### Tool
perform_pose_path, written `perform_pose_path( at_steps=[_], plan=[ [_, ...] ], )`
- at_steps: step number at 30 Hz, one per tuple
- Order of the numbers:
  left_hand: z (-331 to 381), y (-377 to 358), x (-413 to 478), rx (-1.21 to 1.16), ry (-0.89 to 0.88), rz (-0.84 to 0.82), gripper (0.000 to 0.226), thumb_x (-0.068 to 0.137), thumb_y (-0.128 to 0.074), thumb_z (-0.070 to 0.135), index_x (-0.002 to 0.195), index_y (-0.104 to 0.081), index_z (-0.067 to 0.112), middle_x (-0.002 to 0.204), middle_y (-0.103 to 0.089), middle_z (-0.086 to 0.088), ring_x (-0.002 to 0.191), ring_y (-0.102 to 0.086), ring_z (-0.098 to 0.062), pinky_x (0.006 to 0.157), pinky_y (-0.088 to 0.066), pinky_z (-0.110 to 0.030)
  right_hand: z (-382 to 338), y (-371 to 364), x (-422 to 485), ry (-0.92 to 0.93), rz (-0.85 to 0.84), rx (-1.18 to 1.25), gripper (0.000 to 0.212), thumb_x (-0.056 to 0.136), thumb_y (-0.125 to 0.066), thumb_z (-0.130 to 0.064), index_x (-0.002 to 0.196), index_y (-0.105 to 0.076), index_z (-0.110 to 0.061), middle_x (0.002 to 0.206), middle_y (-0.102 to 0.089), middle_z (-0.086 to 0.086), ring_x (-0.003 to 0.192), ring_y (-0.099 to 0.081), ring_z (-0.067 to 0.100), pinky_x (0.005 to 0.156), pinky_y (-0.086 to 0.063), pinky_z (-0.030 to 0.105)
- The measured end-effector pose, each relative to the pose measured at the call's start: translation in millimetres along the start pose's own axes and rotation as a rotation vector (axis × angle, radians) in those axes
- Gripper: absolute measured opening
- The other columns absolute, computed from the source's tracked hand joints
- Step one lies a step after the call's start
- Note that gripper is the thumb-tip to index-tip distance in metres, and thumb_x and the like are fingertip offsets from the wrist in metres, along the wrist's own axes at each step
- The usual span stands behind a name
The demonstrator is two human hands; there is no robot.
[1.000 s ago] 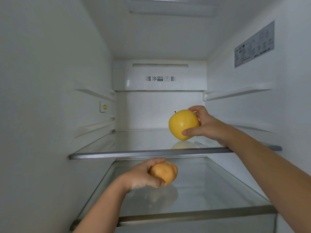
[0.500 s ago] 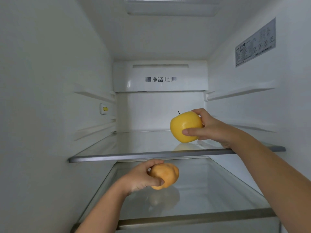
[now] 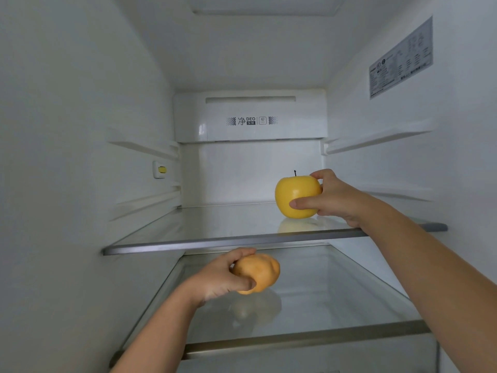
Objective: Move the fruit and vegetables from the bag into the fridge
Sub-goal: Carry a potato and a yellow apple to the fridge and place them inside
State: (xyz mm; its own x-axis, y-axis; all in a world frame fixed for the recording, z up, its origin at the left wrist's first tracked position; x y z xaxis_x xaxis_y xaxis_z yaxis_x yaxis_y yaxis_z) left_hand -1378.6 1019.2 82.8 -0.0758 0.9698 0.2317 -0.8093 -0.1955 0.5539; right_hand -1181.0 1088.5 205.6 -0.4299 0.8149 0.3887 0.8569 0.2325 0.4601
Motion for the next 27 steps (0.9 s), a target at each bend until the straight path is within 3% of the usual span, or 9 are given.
perform_pose_path(
  at_steps=[9,12,15,19,22,25,27],
  plan=[
    [4,0,-4,0.002,0.010,-0.014,0.067,0.056,-0.068,0.029,0.115,-0.044,0.048,0.119,-0.052,0.002,0.103,-0.052,-0.004,0.073,-0.046,-0.008,-6,-2,-4,0.042,-0.008,-0.085,0.094,0.072,-0.076,-0.026,0.143,-0.015,-0.019,0.127,-0.035,0.004,0.103,-0.039,0.018,0.083,-0.037,0.029],
    [7,0,-10,0.035,0.023,-0.002,0.074,0.058,-0.069,0.031,0.123,-0.038,0.047,0.121,-0.048,0.001,0.100,-0.052,-0.002,0.072,-0.043,-0.006,-9,2,-8,0.057,0.018,-0.067,0.094,0.074,-0.075,-0.029,0.144,-0.013,-0.020,0.138,-0.034,0.007,0.105,-0.039,0.018,0.084,-0.033,0.027],
    [12,-1,-15,0.099,0.035,0.016,0.086,0.057,-0.071,0.037,0.132,-0.031,0.047,0.128,-0.044,-0.001,0.107,-0.052,-0.010,0.087,-0.043,-0.017,-13,6,-15,0.081,0.063,-0.106,0.093,0.074,-0.074,-0.035,0.143,-0.014,-0.021,0.142,-0.034,0.009,0.120,-0.041,0.023,0.087,-0.032,0.029],
    [21,0,-26,0.215,0.063,0.107,0.088,0.070,-0.073,0.036,0.141,-0.022,0.036,0.141,-0.034,-0.001,0.123,-0.041,-0.019,0.097,-0.037,-0.027,-20,9,-37,0.132,0.166,-0.170,0.076,0.077,-0.069,-0.039,0.139,-0.027,-0.022,0.138,-0.038,0.007,0.113,-0.044,0.019,0.083,-0.033,0.029],
    [31,-4,-44,0.291,0.039,0.239,0.077,0.081,-0.066,0.033,0.143,-0.021,0.029,0.144,-0.031,-0.001,0.125,-0.040,-0.018,0.092,-0.033,-0.022,-25,7,-64,0.233,0.283,-0.232,0.057,0.082,-0.064,-0.036,0.131,-0.039,-0.021,0.130,-0.043,0.002,0.104,-0.044,0.013,0.080,-0.031,0.025],
    [44,-10,-70,0.415,-0.060,0.399,0.061,0.085,-0.060,0.031,0.139,-0.032,0.027,0.141,-0.037,0.001,0.124,-0.040,-0.017,0.093,-0.032,-0.022,-27,-1,-95,0.364,0.393,-0.340,0.045,0.085,-0.059,-0.034,0.126,-0.048,-0.020,0.124,-0.048,0.000,0.113,-0.046,0.016,0.085,-0.033,0.025],
    [50,-15,-88,0.470,-0.139,0.513,0.050,0.085,-0.059,0.029,0.132,-0.044,0.025,0.135,-0.044,0.002,0.119,-0.045,-0.019,0.096,-0.039,-0.030,-27,-6,-115,0.454,0.462,-0.405,0.038,0.085,-0.059,-0.031,0.120,-0.055,-0.016,0.118,-0.053,0.001,0.110,-0.048,0.020,0.088,-0.039,0.030]
  ],
)
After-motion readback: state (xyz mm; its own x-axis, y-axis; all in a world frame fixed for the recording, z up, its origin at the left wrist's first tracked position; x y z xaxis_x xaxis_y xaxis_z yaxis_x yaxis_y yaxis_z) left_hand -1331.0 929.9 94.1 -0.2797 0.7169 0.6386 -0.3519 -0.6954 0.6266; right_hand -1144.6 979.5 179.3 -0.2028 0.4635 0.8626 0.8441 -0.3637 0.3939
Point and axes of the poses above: each hand's wrist, its own x-axis towards the middle knuckle, its own y-axis out of the back of the hand, z = x × y, the point moved 6 cm from there along x, towards the middle knuckle
